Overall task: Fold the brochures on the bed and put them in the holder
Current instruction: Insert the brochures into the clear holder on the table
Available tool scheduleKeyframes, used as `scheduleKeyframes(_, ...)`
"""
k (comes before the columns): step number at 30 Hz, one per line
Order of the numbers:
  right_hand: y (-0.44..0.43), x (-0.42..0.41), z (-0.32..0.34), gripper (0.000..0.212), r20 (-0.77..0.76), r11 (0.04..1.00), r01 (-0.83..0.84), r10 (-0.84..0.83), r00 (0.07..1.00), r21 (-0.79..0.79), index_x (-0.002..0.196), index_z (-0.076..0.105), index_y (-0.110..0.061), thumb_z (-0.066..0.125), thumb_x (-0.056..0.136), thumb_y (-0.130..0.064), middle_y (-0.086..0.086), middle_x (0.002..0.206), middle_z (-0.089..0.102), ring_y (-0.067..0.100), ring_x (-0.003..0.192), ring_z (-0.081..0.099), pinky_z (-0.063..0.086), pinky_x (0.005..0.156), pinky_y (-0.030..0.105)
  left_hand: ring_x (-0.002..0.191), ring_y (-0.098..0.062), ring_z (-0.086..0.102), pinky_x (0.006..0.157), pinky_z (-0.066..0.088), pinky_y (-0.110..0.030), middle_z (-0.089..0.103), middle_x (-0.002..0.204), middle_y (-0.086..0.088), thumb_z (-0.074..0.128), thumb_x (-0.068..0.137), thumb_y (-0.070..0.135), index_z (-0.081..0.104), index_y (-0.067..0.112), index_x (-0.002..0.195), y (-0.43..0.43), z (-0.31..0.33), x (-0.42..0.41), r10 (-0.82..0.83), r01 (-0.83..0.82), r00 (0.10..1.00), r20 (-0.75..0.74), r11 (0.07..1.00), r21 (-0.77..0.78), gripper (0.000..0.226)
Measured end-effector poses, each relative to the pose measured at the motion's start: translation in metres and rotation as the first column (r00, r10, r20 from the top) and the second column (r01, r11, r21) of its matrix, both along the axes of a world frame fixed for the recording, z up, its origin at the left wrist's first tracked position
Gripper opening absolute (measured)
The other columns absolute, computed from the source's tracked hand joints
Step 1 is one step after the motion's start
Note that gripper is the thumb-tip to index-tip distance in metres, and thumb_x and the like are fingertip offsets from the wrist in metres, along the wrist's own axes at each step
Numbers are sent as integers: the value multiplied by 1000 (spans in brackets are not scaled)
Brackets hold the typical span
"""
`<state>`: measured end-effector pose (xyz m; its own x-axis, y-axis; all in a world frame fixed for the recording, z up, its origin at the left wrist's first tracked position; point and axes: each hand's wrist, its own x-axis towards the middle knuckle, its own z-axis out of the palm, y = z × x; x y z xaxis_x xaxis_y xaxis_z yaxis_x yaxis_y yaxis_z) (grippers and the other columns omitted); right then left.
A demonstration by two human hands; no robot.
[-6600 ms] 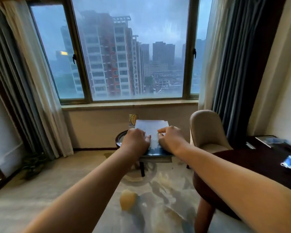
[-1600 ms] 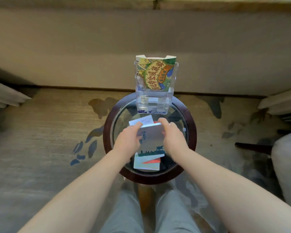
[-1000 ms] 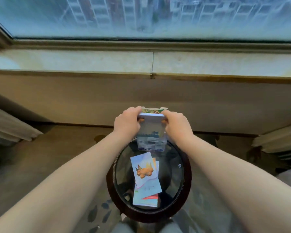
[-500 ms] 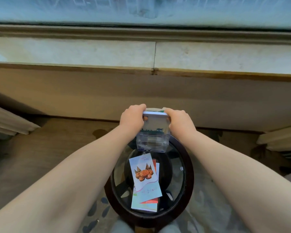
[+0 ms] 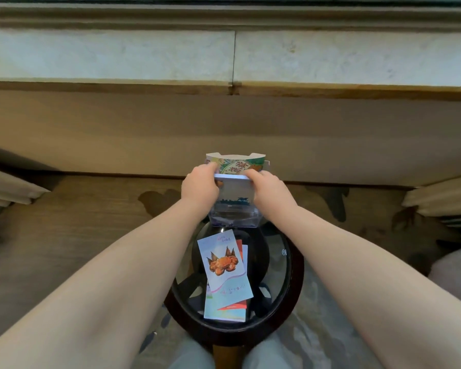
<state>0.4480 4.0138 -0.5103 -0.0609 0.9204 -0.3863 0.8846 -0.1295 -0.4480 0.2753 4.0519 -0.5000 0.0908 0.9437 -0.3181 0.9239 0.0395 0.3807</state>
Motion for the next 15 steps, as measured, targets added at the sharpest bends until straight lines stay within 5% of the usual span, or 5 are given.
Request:
scheduleKeyframes(4,-14,-8,-9,82,-10,999,-44,44,999,16,162,22,-38,58,98,-1,7,153,39,21,103,58,58,80,30,85,-22,58,55,43,-29,64,102,-5,65,93,6,57,21,97,-3,-12,0,43,-43,999,2,999,-6,18)
scheduleKeyframes(7,-20,-7,-11,96,36,998,-55,54,998,40,163,4,-43,58,96,0,7,171,9,16,94,62,57,73,26,88,-23,55,57,38,-30,62,108,-7,63,97,13,59,18,106,-3,-15,5,11,-11,1000,-23,999,31,11)
scheduleKeyframes(11,-27,-8,-14,98,49,991,-99,95,994,85,164,4,-39,62,95,0,1,173,-7,24,144,41,53,85,23,123,-27,53,87,49,-37,58,135,-5,63,99,21,54,20,137,-12,-18,7,-138,163,979,-152,973,165,40)
scheduleKeyframes(15,-23,-9,-13,99,69,992,-105,100,993,69,165,0,-37,61,96,-2,1,173,-9,26,158,15,51,103,30,156,-26,20,123,29,-42,32,165,-6,69,93,22,22,16,162,-26,-21,1,-251,302,927,-280,941,154,83)
